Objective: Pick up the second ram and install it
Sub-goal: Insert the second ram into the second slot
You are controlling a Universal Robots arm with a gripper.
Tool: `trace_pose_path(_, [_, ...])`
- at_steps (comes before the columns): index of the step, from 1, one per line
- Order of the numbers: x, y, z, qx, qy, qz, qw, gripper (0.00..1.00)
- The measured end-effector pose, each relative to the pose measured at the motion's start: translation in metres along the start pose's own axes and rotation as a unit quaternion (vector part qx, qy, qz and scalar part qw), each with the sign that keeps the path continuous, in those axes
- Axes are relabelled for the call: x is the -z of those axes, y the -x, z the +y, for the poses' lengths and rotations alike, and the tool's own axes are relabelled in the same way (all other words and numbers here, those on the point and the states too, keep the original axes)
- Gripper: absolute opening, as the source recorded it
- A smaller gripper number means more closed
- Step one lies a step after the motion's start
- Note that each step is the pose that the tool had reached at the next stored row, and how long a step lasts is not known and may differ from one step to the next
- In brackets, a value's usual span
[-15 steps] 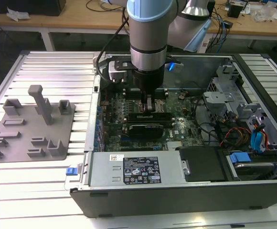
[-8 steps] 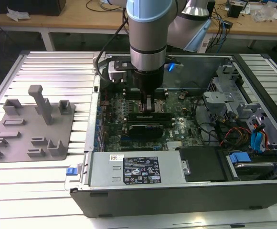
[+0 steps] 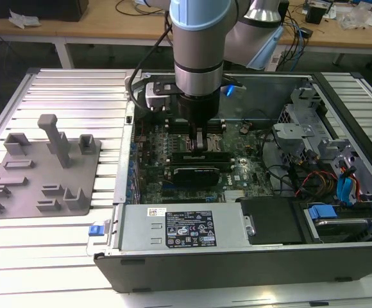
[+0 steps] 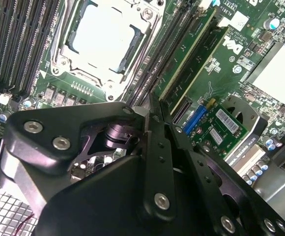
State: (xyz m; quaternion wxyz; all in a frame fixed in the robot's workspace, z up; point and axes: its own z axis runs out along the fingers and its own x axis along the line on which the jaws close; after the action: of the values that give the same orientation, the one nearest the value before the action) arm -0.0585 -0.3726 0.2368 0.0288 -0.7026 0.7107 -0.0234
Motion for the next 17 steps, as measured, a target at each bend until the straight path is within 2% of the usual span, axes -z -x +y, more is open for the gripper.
trace_pose_path(4, [-0.0009,0.0002,0.0005,0.0,-0.0004,0.0,1.0,0.09])
trace_pose_path(6, [-0.001,0.0003,0.0005,0.0,-0.0009,-0.0013,1.0,0.09])
trace_pose_path(17, [-0.0044,0.0003,0.0012,0.0,-0.0014,-0.0014,1.0,0.09])
